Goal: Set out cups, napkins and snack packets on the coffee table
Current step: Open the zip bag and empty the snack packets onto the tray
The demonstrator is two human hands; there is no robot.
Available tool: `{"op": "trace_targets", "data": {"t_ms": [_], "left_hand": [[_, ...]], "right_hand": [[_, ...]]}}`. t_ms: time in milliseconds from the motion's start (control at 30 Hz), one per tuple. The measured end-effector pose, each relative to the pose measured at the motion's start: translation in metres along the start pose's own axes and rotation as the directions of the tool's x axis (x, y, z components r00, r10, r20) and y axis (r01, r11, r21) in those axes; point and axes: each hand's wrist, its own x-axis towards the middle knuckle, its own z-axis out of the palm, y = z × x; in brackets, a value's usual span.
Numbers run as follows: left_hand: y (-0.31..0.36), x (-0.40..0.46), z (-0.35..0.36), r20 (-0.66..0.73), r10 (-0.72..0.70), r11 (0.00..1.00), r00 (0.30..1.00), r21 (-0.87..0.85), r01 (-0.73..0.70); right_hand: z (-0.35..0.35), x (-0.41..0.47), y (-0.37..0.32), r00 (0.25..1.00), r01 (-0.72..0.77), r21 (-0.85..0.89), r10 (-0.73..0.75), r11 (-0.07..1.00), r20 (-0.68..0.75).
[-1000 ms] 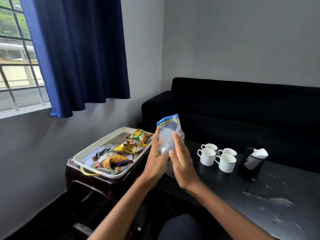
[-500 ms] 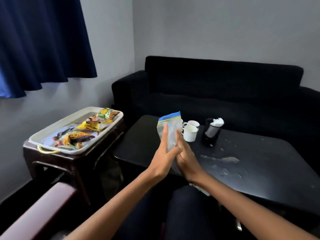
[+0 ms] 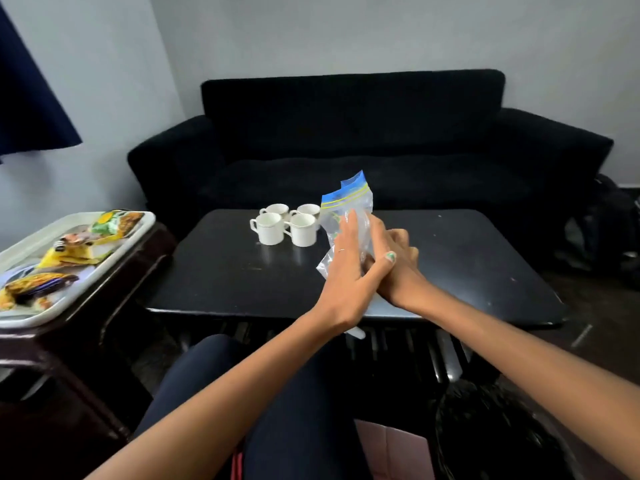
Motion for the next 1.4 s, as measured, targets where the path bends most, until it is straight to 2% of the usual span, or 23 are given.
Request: {"op": "trace_targets", "data": {"t_ms": [133, 267, 400, 533, 633, 767, 867, 967, 1033, 1100, 1167, 1267, 1400], "left_hand": [[-0.003, 0.003, 0.056, 0.141, 0.023, 0.999, 0.990, 0.031, -0.028], [-0.008, -0.002, 0.112, 0.268, 0.046, 0.995, 0.962, 0.075, -0.069], [-0.015, -0.012, 0.161, 0.395, 0.072, 0.979, 0.916, 0.149, -0.141], [-0.024, -0.024, 0.193, 0.548, 0.099, 0.941, 0.831, 0.220, -0.257], [-0.037, -0.034, 0.214, 0.667, 0.055, 0.925, 0.743, 0.247, -0.290], [-0.059, -0.053, 0.232, 0.780, -0.024, 0.945, 0.625, 0.223, -0.241], [-0.073, -0.066, 0.241, 0.820, -0.110, 0.946, 0.562, 0.260, -0.195], [-0.085, -0.073, 0.249, 0.850, -0.149, 0.917, 0.506, 0.310, -0.251], [-0.096, -0.074, 0.253, 0.849, -0.249, 0.872, 0.465, 0.405, -0.274], [-0.108, -0.074, 0.254, 0.833, -0.355, 0.791, 0.425, 0.510, -0.338], [-0.119, -0.075, 0.253, 0.821, -0.405, 0.709, 0.403, 0.560, -0.428], [-0.134, -0.073, 0.249, 0.808, -0.453, 0.638, 0.376, 0.589, -0.497], [-0.149, -0.072, 0.246, 0.791, -0.508, 0.585, 0.342, 0.608, -0.537]], "right_hand": [[-0.039, -0.027, 0.045, 0.997, -0.015, 0.009, 0.016, 1.000, -0.080], [-0.072, -0.063, 0.093, 0.984, -0.049, 0.167, 0.075, 0.985, -0.159], [-0.089, -0.101, 0.123, 0.935, -0.050, 0.266, 0.139, 0.963, -0.327], [-0.096, -0.137, 0.146, 0.880, -0.012, 0.410, 0.204, 0.912, -0.430], [-0.089, -0.166, 0.166, 0.844, 0.010, 0.536, 0.281, 0.844, -0.457], [-0.067, -0.204, 0.200, 0.779, -0.010, 0.620, 0.395, 0.784, -0.487], [-0.040, -0.220, 0.225, 0.675, -0.052, 0.627, 0.491, 0.777, -0.551], [-0.012, -0.233, 0.244, 0.595, -0.158, 0.589, 0.552, 0.793, -0.584], [0.001, -0.239, 0.252, 0.577, -0.262, 0.524, 0.567, 0.811, -0.588], [0.013, -0.242, 0.260, 0.590, -0.363, 0.459, 0.581, 0.811, -0.561], [0.026, -0.240, 0.277, 0.623, -0.460, 0.378, 0.596, 0.803, -0.507], [0.050, -0.237, 0.304, 0.715, -0.618, -0.025, 0.548, 0.786, -0.434], [0.069, -0.236, 0.326, 0.725, -0.684, -0.160, 0.639, 0.712, -0.258]]}}
